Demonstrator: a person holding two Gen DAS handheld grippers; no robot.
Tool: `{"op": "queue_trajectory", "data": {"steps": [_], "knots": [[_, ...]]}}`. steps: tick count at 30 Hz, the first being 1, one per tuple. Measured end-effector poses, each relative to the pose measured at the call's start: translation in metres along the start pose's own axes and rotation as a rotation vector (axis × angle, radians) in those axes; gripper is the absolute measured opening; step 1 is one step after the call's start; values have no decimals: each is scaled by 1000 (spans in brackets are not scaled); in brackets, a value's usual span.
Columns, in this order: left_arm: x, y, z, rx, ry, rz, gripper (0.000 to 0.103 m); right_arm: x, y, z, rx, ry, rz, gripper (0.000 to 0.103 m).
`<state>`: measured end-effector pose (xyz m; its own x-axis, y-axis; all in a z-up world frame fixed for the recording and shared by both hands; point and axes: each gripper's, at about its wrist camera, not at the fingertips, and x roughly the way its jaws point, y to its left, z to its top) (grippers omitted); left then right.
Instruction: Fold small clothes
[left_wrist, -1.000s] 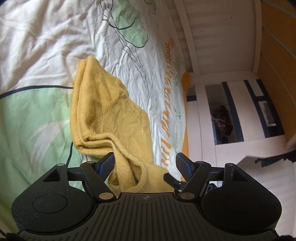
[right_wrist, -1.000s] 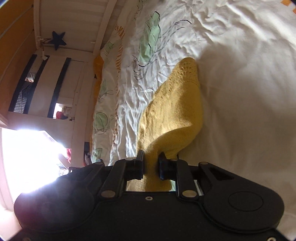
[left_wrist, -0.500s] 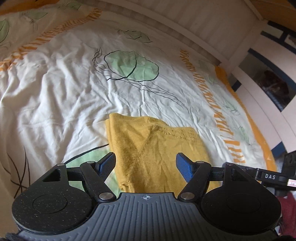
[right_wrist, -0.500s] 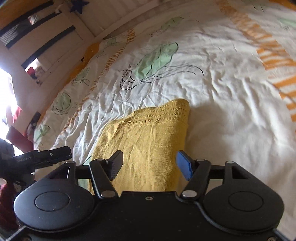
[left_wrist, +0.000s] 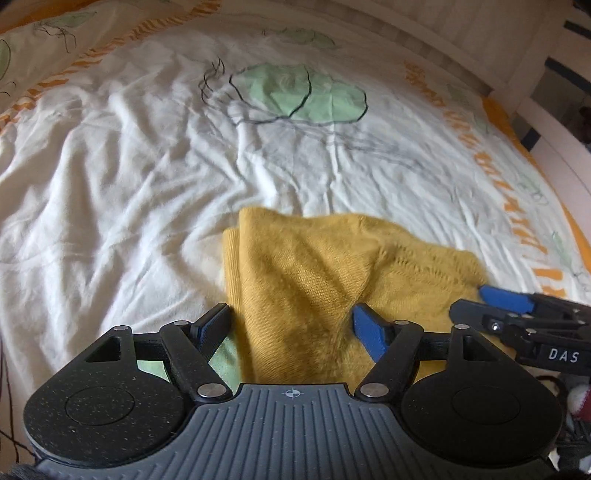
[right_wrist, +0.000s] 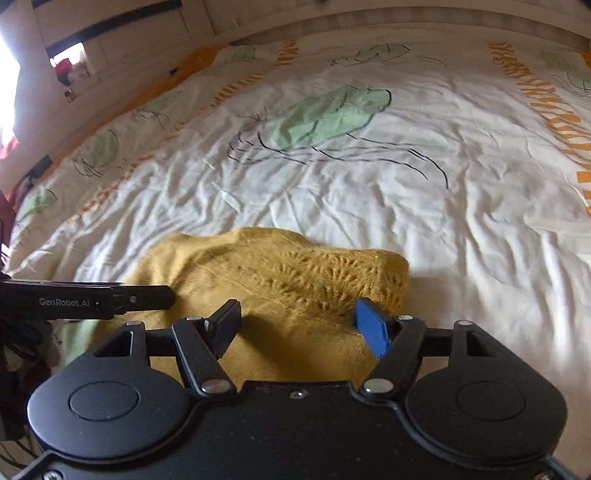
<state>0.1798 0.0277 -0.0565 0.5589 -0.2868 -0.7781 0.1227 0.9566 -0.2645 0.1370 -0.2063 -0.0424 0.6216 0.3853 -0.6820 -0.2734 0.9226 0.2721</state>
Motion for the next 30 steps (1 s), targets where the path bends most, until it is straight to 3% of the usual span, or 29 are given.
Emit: {"op": "queue_trajectory", "data": {"steps": [6,10,11,14,15,18,21,30], "knots": [[-6,-4,1,31,-19,6,78,-8,2,-5,-28,-18,-14,73],[-37,-11,-2,50,-77,9,79,-32,3,-1,21,-85,-24,101],[-46,-14,-4,72,-89,17,80,-41,5,-1,29,-107,-27,102],[-73,-24,-13,116,-117,42,92,-70,13,-7,53,-163,-44,102],[-81,-26,-17,120,-129,51,103,-79,15,-10,64,-174,-51,102],[-102,-33,-29,125,-156,92,103,-101,23,-19,101,-187,-91,102],[-117,-41,-38,108,-156,85,103,-115,31,-30,123,-179,-137,102],[-139,-62,-73,88,-67,113,102,-142,51,-63,144,-158,-179,102]]}}
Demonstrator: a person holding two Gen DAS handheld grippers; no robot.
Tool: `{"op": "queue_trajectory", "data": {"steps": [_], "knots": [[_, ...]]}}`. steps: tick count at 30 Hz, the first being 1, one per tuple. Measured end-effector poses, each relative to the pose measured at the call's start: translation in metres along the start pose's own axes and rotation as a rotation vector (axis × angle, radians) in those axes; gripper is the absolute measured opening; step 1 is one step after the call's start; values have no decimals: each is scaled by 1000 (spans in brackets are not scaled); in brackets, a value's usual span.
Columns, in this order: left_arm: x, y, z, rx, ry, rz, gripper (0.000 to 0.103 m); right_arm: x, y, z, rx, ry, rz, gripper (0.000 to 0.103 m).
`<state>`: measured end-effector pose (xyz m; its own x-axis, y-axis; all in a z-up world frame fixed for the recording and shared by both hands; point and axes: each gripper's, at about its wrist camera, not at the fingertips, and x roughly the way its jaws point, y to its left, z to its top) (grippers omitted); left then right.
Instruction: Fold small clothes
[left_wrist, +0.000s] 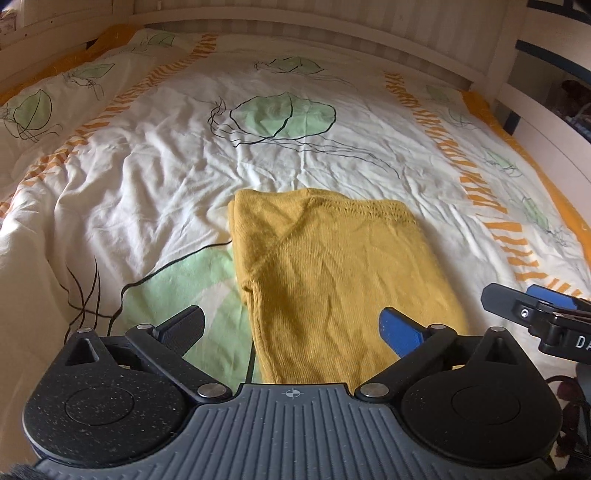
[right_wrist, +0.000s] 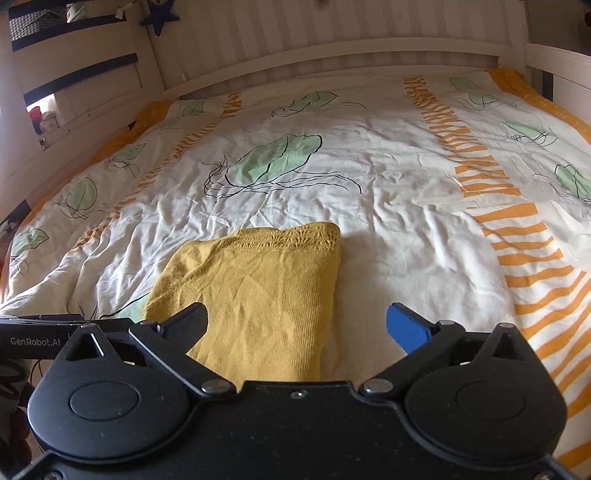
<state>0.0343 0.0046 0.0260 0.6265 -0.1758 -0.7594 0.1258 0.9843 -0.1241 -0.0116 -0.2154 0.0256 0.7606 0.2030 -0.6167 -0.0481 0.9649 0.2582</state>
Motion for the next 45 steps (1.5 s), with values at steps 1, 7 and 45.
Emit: {"op": "queue_trajectory", "data": {"steps": [1,7,45], "knots": [[-3,-3,-3,8,4,10,102,-3,2,-2,-8,4,-6,102],[-15,-12,-16,22,15,93,101,-17,9,-14,-45,4,-55,102],[-21,-13,-28,7,63,125,101,-26,17,-24,-60,20,-73,102]]}}
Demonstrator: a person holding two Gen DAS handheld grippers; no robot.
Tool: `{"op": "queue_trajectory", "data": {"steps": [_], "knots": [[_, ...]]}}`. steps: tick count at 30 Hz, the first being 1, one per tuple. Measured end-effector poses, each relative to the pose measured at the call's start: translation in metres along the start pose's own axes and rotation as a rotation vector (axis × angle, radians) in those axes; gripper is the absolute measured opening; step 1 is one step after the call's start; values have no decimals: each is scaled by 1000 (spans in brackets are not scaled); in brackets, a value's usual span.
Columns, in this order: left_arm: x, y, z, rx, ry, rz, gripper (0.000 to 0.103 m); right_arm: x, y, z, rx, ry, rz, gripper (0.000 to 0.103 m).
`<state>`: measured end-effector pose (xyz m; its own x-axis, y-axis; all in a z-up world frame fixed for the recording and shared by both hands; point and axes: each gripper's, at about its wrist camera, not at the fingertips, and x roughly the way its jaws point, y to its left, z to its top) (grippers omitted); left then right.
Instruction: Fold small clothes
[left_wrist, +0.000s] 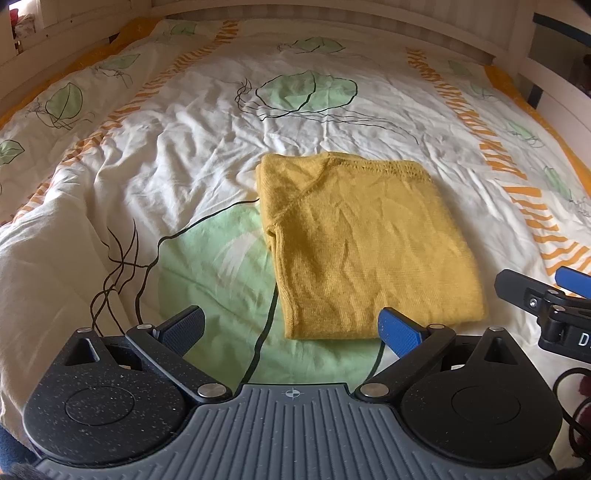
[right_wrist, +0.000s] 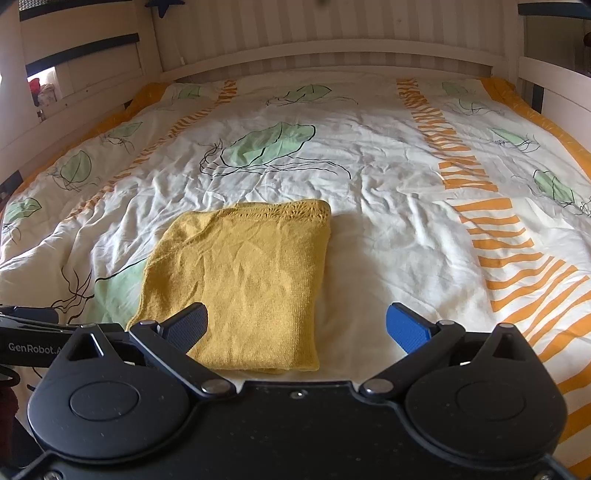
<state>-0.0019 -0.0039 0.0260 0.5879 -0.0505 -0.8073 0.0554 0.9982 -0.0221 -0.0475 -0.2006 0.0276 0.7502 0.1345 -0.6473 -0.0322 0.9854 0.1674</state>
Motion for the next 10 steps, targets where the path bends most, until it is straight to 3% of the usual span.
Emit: {"op": "queue_trajectory", "data": {"steps": [10], "knots": [[4,-2,2,6,1,-5,101,8,0,2,11,18,7,102]]}}
